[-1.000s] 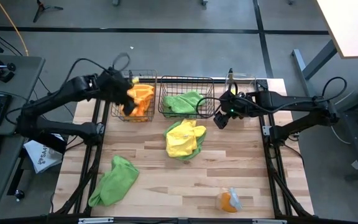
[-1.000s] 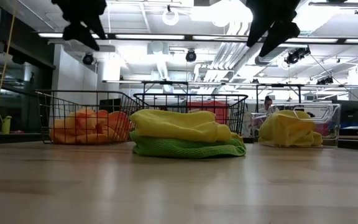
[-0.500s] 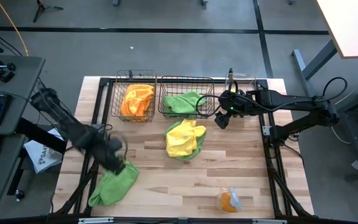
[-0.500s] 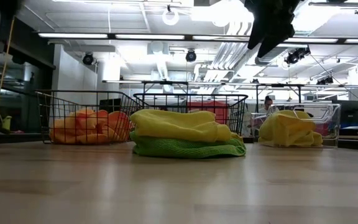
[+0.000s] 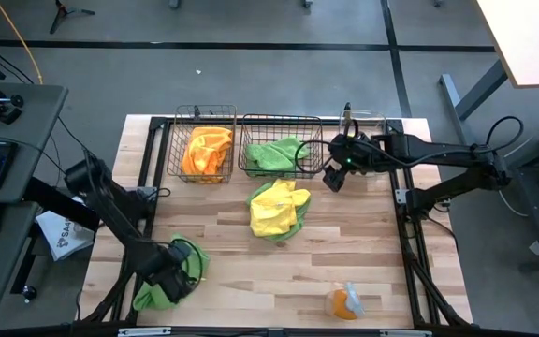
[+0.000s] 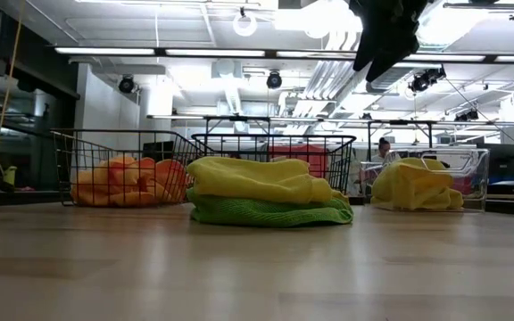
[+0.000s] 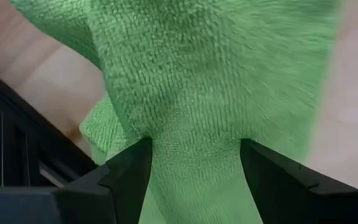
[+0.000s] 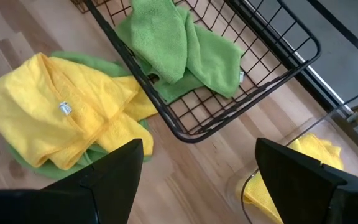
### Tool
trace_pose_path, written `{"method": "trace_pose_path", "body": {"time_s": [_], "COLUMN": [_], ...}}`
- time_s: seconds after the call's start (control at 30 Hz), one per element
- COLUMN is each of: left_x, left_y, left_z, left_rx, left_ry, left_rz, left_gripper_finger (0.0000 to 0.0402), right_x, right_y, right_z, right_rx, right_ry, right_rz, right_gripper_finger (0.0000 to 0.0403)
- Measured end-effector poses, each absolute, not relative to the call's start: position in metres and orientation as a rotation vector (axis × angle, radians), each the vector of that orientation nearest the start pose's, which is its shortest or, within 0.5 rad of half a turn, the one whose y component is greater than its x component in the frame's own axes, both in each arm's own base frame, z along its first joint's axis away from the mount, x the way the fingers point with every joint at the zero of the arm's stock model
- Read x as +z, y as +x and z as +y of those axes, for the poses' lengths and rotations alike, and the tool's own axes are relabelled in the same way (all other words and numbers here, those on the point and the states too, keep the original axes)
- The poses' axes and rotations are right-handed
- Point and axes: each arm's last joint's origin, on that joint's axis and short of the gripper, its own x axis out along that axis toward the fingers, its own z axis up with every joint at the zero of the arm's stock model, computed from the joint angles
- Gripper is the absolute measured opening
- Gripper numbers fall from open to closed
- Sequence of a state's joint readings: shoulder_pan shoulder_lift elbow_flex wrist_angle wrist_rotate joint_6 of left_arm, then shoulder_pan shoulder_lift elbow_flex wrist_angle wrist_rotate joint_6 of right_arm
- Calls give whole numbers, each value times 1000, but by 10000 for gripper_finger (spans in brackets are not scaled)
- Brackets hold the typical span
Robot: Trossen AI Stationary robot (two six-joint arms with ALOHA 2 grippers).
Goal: Sort microfiber towel by color & place in baskets
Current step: Put the bottom green microfiber towel into the black wire basket
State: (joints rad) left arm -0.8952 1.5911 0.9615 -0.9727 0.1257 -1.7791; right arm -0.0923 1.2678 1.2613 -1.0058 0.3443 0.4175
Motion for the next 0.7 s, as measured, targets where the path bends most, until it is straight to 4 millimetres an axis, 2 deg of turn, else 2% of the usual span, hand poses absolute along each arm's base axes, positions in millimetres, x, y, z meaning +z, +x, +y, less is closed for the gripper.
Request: {"method": "trace_pose_path", "body": {"time_s": [0.17, 0.27, 0.33, 0.43, 0.5, 0.53, 0.63, 0.7], "left_x": [150, 143, 142, 145, 154, 161, 195, 230], "left_y": [166, 171, 176, 184, 189, 190, 197, 201], "left_z": [-204, -203, -201, -193, -182, -176, -150, -132], "left_rx": [775, 713, 630, 553, 530, 529, 470, 347], "left_ry": [-632, -576, -540, -499, -454, -448, -451, -460], "left_rz": [1651, 1687, 1704, 1697, 1653, 1619, 1481, 1345], "left_gripper_finger": [232, 223, 196, 107, 34, 19, 15, 6], "right_x": [333, 333, 333, 333, 333, 334, 334, 334], "right_y": [235, 235, 235, 235, 235, 235, 235, 236], "right_z": [-33, -33, -33, -33, -33, -33, -33, -33], "right_rx": [-605, -601, -601, -601, -601, -600, -595, -586], "right_ry": [250, 252, 252, 253, 253, 253, 243, 228], "right_rz": [909, 910, 909, 907, 906, 904, 907, 908], "right_gripper_finger": [307, 307, 307, 307, 307, 307, 307, 307]}}
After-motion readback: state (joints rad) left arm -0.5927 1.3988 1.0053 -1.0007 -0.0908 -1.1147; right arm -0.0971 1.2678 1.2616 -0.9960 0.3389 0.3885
